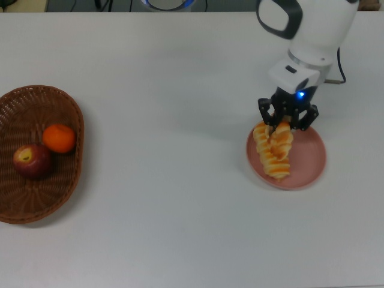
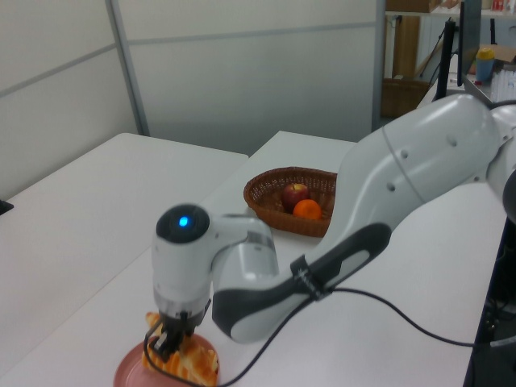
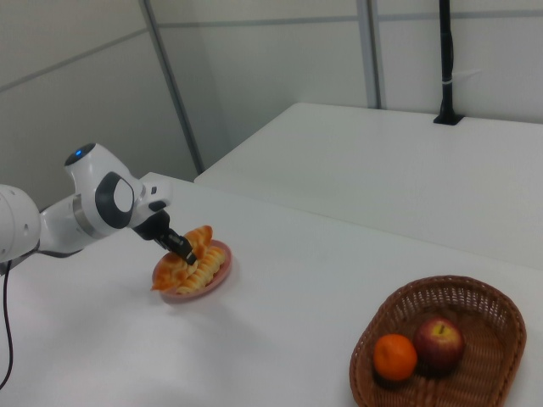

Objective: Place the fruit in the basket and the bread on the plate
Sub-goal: 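Carry the braided bread onto the pink plate beside the spiral bread, then open the gripper and raise it away from the plate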

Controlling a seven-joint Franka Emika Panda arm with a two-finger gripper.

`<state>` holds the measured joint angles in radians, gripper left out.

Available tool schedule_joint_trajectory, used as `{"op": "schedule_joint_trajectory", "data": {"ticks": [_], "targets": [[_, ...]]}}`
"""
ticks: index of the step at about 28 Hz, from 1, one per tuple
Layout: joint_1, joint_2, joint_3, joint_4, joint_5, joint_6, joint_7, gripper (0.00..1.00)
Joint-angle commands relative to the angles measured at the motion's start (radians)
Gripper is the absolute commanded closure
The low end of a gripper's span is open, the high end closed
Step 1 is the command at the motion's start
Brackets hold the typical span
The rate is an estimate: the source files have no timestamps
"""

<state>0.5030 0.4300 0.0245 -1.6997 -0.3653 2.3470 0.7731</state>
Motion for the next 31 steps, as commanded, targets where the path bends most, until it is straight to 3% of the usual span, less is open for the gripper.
{"op": "schedule_joint_trajectory", "data": {"ticks": [1, 6, 7, 8, 10, 11, 12, 13, 22, 31], "targets": [[0.0, 0.007, -0.009, 0.026, -0.017, 0.005, 0.026, 1.0], [0.003, 0.009, -0.009, 0.026, -0.018, 0.005, 0.028, 1.0], [0.003, 0.009, -0.009, 0.026, -0.02, 0.005, 0.028, 0.95], [0.003, 0.009, -0.009, 0.026, -0.02, 0.005, 0.026, 0.68], [0.005, 0.007, -0.006, 0.026, -0.021, 0.005, 0.025, 0.27], [0.006, 0.007, -0.005, 0.026, -0.023, 0.005, 0.025, 0.18], [0.012, 0.007, 0.002, 0.026, -0.026, 0.005, 0.023, 0.16], [0.019, 0.007, 0.006, 0.026, -0.034, 0.005, 0.021, 0.0], [0.039, 0.001, 0.009, 0.029, -0.043, 0.003, 0.107, 0.0], [0.039, -0.023, 0.02, 0.08, -0.029, -0.005, 0.181, 0.0]]}}
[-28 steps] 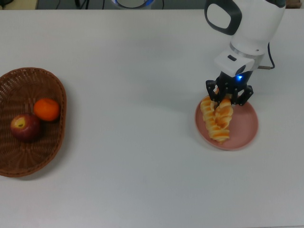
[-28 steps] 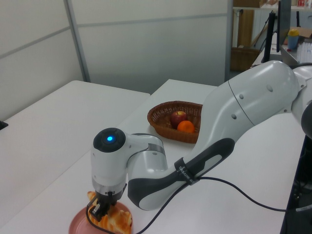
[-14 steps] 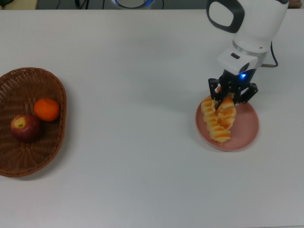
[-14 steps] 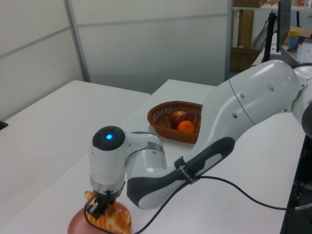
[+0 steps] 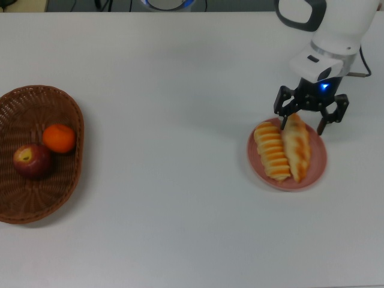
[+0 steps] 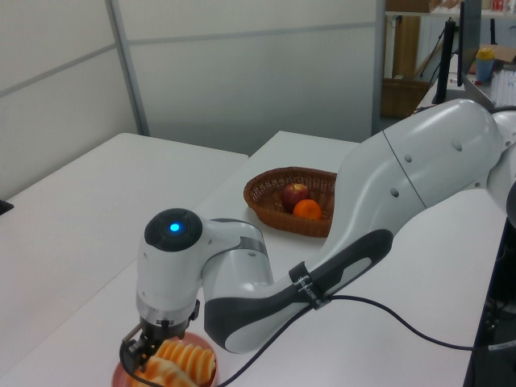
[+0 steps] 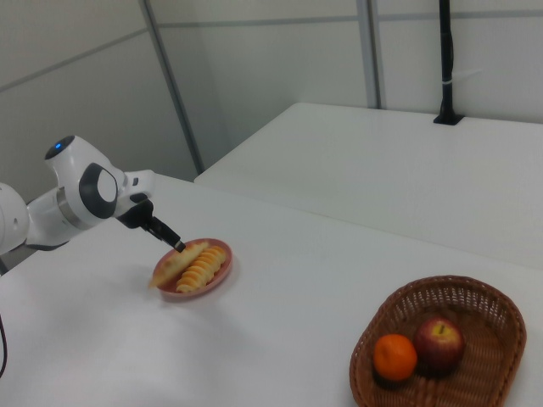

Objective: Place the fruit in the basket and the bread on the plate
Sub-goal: 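Open the gripper and raise it away from the plate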

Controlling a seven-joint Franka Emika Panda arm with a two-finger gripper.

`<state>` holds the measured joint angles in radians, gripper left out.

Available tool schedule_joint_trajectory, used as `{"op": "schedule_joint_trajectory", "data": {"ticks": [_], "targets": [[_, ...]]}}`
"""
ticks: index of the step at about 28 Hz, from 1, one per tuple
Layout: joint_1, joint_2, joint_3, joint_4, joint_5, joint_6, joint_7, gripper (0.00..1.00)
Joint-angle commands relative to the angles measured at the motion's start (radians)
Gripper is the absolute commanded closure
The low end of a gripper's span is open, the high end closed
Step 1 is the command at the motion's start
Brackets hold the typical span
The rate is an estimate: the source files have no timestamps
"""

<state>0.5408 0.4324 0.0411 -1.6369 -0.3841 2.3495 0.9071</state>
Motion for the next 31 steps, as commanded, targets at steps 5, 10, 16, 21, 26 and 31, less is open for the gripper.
{"op": "schedule_joint_trajectory", "data": {"ticks": [5, 10, 16, 21, 26, 31], "targets": [[-0.004, -0.078, -0.001, 0.031, -0.006, -0.041, 0.052, 0.0], [-0.028, -0.173, -0.009, 0.02, 0.014, -0.166, 0.035, 0.0], [-0.131, -0.294, -0.013, 0.011, 0.256, -0.349, -0.258, 0.0], [-0.225, -0.379, -0.024, 0.009, 0.347, -0.53, -0.408, 0.0], [-0.288, -0.435, -0.07, -0.011, 0.353, -0.65, -0.562, 0.0], [-0.306, -0.495, -0.144, -0.035, 0.381, -0.716, -0.711, 0.0]]}}
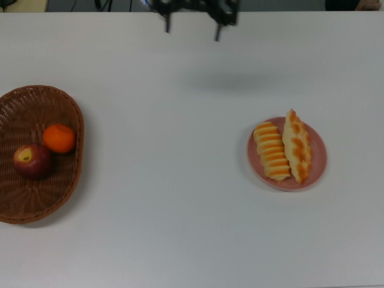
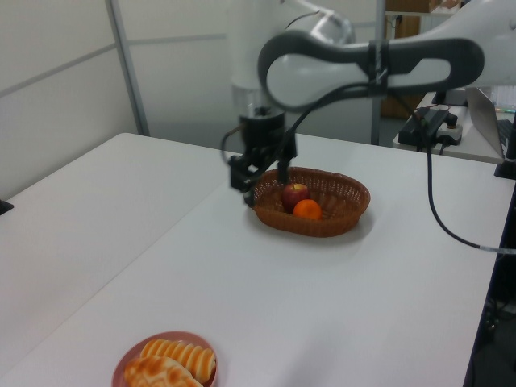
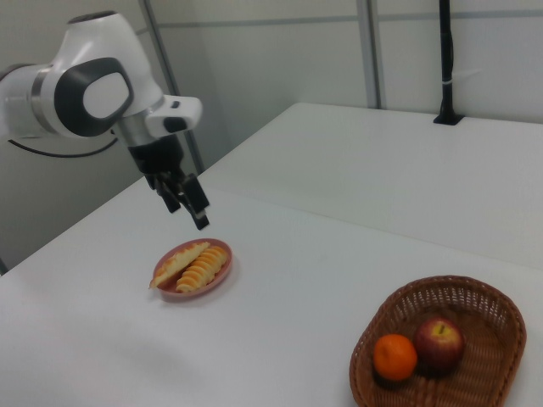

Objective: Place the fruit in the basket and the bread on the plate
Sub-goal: 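Open the gripper and raise it away from the plate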

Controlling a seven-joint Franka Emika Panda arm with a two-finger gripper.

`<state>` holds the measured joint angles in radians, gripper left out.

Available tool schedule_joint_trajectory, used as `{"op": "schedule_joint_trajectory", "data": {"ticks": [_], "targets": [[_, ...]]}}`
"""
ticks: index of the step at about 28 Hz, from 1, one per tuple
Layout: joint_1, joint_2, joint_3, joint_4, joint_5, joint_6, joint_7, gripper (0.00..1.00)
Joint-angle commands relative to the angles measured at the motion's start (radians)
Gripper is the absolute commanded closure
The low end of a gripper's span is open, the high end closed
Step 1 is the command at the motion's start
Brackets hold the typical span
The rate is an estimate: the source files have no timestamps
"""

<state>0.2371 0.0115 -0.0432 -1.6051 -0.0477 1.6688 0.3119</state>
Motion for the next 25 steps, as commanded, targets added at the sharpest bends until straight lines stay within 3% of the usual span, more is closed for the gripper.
{"op": "schedule_joint_trajectory", "data": {"ticks": [1, 6, 12, 16, 20, 25], "targets": [[-0.002, -0.088, -0.072, -0.082, 0.049, -0.034, -0.125, 0.0], [-0.009, -0.169, -0.089, -0.173, 0.051, -0.026, -0.215, 0.0], [-0.084, -0.179, -0.067, -0.193, 0.054, -0.038, -0.237, 0.0], [-0.189, -0.186, 0.028, -0.202, 0.063, -0.055, -0.281, 0.0], [-0.298, -0.196, 0.095, -0.194, 0.104, -0.064, -0.313, 0.0], [-0.328, -0.216, 0.092, -0.2, 0.111, -0.069, -0.336, 0.0]]}}
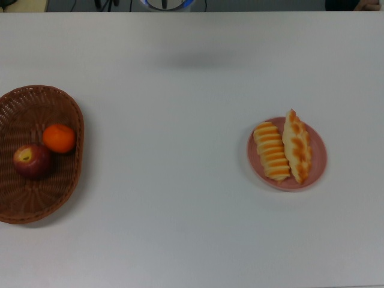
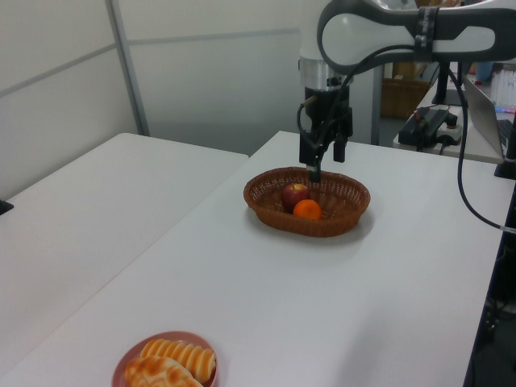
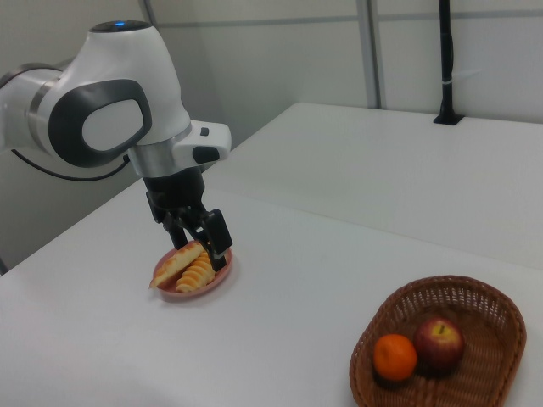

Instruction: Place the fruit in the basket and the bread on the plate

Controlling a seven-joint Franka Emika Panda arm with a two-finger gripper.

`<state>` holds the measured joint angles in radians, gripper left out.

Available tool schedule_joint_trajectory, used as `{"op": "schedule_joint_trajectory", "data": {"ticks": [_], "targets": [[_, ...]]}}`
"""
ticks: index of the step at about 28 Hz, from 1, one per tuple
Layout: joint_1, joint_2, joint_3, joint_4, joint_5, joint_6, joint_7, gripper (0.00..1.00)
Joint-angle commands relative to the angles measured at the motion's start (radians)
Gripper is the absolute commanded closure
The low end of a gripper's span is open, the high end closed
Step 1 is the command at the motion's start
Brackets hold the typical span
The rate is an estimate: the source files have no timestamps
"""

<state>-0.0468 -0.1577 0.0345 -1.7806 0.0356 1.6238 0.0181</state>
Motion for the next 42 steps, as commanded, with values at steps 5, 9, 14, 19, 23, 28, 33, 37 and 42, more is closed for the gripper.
{"op": "schedule_joint_trajectory", "data": {"ticks": [5, 9, 14, 19, 23, 28, 33, 37, 42], "targets": [[-0.036, -0.046, -0.013, -0.014, 0.029, -0.019, -0.033, 0.0], [-0.024, -0.037, -0.038, 0.006, 0.029, -0.013, -0.032, 0.0], [-0.015, 0.012, -0.038, 0.039, 0.017, 0.004, -0.032, 0.0], [-0.005, 0.047, -0.038, 0.061, 0.015, 0.021, -0.032, 0.0], [0.022, 0.047, -0.057, 0.063, 0.012, 0.044, -0.032, 0.0], [0.041, 0.055, -0.074, 0.066, -0.011, 0.073, -0.041, 0.0], [0.039, 0.104, -0.077, 0.127, -0.011, 0.076, -0.032, 0.0], [0.032, 0.116, -0.079, 0.159, -0.01, 0.073, -0.03, 0.0], [0.03, 0.118, -0.08, 0.176, -0.008, 0.065, -0.03, 0.0]]}}
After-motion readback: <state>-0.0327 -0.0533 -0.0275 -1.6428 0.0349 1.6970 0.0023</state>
